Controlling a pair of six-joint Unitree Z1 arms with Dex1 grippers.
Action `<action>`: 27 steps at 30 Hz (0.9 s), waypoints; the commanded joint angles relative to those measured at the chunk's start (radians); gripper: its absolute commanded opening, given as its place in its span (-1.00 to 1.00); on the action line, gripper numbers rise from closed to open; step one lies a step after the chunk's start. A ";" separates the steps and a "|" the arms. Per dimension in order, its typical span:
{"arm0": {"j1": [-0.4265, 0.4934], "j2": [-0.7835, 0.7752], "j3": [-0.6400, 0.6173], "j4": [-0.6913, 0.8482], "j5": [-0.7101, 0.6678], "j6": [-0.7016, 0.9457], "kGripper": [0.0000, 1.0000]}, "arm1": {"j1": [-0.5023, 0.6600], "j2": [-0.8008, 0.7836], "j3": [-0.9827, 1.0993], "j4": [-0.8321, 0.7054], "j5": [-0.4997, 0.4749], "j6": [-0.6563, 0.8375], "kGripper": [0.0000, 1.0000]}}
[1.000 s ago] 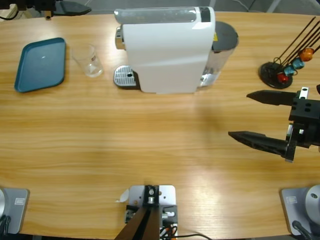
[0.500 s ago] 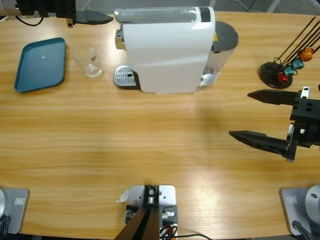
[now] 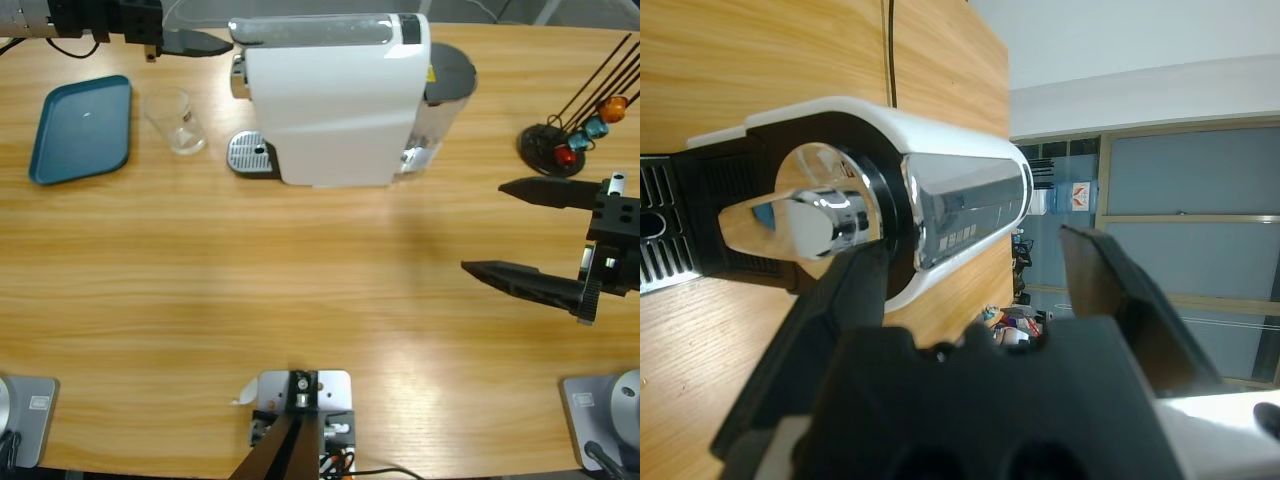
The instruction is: Pour coffee
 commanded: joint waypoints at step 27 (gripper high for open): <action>0.008 0.020 0.046 -0.097 -0.063 0.025 -1.00 | 0.009 -0.024 0.043 -0.006 -0.021 -0.009 1.00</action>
